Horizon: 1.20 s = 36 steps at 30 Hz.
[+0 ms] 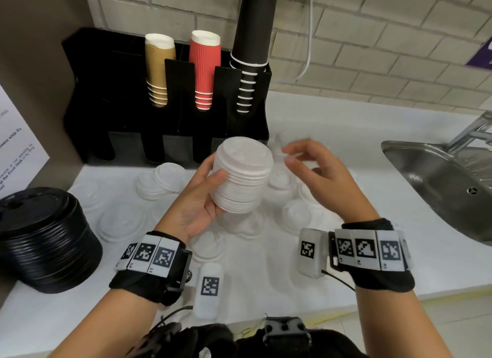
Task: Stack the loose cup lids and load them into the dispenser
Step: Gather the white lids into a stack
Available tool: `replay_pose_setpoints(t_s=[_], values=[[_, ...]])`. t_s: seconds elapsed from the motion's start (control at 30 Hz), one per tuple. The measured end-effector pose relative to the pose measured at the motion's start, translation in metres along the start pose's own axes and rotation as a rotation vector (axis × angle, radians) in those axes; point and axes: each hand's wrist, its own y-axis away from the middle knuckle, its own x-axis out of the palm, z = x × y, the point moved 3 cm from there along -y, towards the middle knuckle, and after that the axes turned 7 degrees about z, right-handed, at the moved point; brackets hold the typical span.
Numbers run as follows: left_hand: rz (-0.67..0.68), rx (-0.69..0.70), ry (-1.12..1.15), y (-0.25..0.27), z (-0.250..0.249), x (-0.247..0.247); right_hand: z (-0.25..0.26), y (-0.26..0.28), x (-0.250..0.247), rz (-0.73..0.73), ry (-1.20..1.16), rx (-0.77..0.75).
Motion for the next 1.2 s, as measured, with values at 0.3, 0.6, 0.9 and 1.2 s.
replay_pose_setpoints(t_s=[0.3, 0.6, 0.9, 1.2], values=[[-0.081, 0.052, 0.062, -0.007, -0.003, 0.002, -0.072, 0.051, 0.012, 0.534, 0.645, 0.603], [-0.037, 0.037, 0.034, -0.011, -0.003, 0.006, -0.085, 0.064, 0.017, 0.61, 0.679, 0.687], [-0.01, 0.008, 0.046, -0.008, 0.001, 0.004, -0.043, 0.038, -0.017, 0.303, 0.197, 0.311], [0.008, -0.045, -0.062, -0.002, 0.009, 0.007, 0.009, 0.011, 0.006, -0.066, -0.183, -0.074]])
